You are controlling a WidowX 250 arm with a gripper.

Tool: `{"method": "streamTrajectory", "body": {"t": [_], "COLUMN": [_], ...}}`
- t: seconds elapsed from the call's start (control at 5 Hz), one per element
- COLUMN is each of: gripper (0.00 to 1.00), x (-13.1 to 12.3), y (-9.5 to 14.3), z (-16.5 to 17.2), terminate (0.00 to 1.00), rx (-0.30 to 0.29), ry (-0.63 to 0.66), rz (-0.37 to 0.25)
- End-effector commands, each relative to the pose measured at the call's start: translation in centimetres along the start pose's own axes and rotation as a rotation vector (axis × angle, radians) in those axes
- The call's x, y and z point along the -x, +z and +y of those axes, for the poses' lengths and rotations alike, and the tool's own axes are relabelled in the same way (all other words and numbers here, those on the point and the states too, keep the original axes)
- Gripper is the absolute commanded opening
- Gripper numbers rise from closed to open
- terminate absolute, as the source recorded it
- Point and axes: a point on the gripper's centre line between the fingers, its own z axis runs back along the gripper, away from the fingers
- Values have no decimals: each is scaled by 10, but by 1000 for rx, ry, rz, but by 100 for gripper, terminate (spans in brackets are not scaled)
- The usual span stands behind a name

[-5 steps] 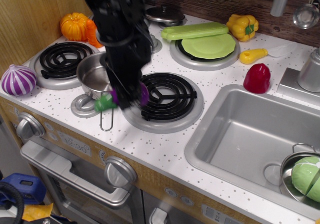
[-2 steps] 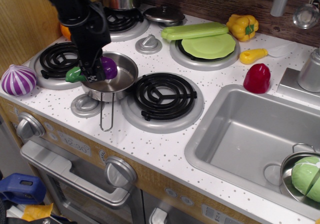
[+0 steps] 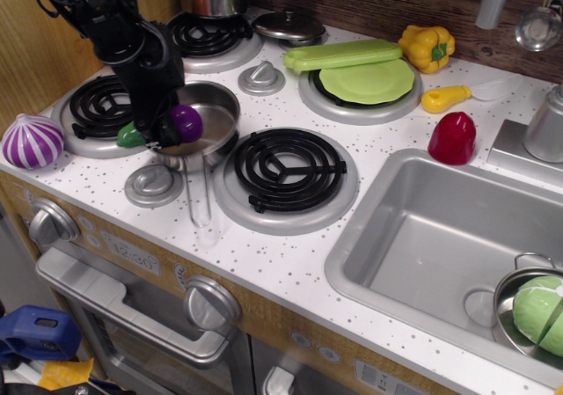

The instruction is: Put eggplant in pot or pan

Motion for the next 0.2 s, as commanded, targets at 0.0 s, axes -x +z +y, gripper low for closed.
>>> {"method": "streamTrajectory", "body": {"t": [0.0], "gripper": [100], "x": [3], "y": [8], "z": [11], "terminate": [100], "rx": [-39], "ry": [5], "rz": [-3]}}
